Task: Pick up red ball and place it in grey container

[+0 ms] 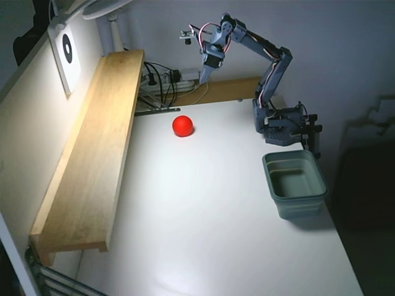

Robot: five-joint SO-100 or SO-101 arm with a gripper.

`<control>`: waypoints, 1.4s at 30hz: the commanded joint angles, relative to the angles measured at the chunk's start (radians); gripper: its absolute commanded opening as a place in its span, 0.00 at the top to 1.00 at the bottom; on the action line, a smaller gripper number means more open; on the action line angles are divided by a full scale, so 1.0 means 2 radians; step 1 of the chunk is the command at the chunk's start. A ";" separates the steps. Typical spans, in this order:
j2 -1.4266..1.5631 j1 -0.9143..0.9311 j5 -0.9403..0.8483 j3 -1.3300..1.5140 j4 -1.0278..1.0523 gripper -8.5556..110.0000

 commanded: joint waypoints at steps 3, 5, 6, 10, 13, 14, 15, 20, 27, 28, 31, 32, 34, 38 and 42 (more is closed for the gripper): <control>0.016 0.005 0.001 0.005 0.003 0.95; 0.016 0.005 0.001 0.005 0.003 0.95; 0.016 0.005 0.001 0.005 0.003 0.95; 0.016 0.005 0.001 0.005 0.003 0.95; 0.016 0.005 0.001 0.005 0.003 0.95; 0.016 0.005 0.001 0.005 0.003 0.95; 0.016 0.005 0.001 0.005 0.003 0.95; 0.016 0.005 0.001 0.005 0.003 0.95; 0.016 0.005 0.001 0.005 0.003 0.95; 0.016 0.005 0.001 0.005 0.003 0.95; 0.016 0.005 0.001 0.005 0.003 0.95; 0.016 0.005 0.001 0.005 0.003 0.95; 0.016 0.005 0.001 0.005 0.003 0.95; 0.016 0.005 0.001 0.005 0.003 0.61; 0.016 0.005 0.001 0.005 0.003 0.61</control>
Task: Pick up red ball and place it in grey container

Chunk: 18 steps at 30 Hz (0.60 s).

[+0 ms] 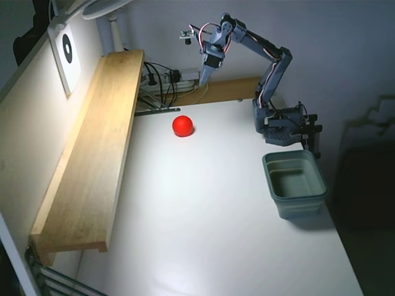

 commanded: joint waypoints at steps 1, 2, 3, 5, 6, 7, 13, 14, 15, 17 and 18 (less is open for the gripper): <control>0.016 0.005 0.001 0.005 0.003 0.61; 0.016 0.005 0.001 0.005 0.003 0.61; 0.016 0.005 0.001 0.005 0.003 0.61; 0.016 0.005 0.001 0.005 0.003 0.61; 0.016 0.005 0.001 0.005 0.003 0.61; 0.016 0.005 0.001 0.005 0.003 0.61; 0.016 0.051 0.001 0.005 0.003 0.61; 0.016 0.063 0.001 0.005 0.003 0.61; 0.016 0.075 0.001 0.005 0.003 0.61; 0.016 0.095 0.001 0.005 0.003 0.61; 0.016 0.106 0.001 0.005 0.003 0.61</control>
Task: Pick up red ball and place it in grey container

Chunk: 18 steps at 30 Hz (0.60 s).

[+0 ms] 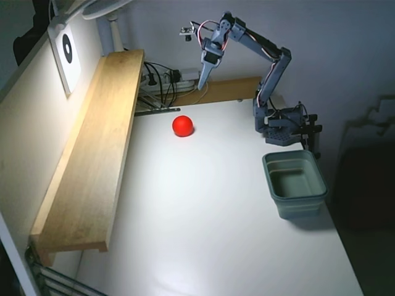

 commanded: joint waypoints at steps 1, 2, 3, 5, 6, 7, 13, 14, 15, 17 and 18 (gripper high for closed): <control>0.016 0.041 0.002 0.005 0.003 0.61; 0.016 0.051 0.002 0.005 0.003 0.61; 0.016 0.058 0.002 0.005 0.003 0.61; 0.016 0.062 0.002 0.005 0.003 0.61; 0.016 0.062 0.002 0.005 0.003 0.61; 0.016 0.062 0.002 0.005 0.003 0.61; 0.016 0.066 0.002 0.005 0.003 0.61; 0.016 0.066 0.002 0.005 0.003 0.61; 0.016 0.066 0.002 0.005 0.003 0.61; 0.016 0.066 0.002 0.005 0.003 0.61; 0.016 0.066 0.002 0.005 0.003 0.61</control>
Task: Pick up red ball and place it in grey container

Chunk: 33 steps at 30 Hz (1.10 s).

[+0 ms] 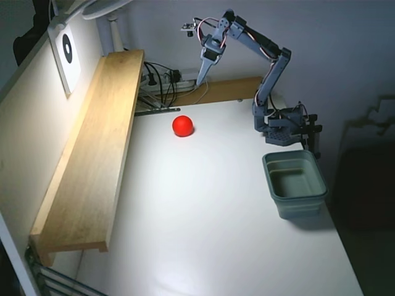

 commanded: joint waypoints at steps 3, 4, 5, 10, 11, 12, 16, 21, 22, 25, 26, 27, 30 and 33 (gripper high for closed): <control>0.014 0.005 0.002 0.005 0.003 0.61; 0.010 0.005 0.002 0.003 0.003 0.61; 0.006 0.005 0.002 0.002 0.003 0.61; -0.029 0.005 0.002 -0.012 0.003 0.61; -0.035 0.005 0.002 -0.014 0.003 0.61; -0.043 0.005 0.002 -0.018 0.000 0.61; -0.073 0.005 0.002 -0.035 -0.016 0.61; -0.110 0.005 0.002 -0.058 -0.029 0.61; -0.119 0.005 0.002 -0.064 -0.032 0.61; -0.142 0.005 0.002 -0.081 -0.039 0.61; -0.152 0.005 0.002 -0.088 -0.041 0.61; -0.158 0.005 0.002 -0.093 -0.042 0.61; -0.182 0.005 0.002 -0.113 -0.046 0.61; -0.195 0.005 0.002 -0.123 -0.049 0.61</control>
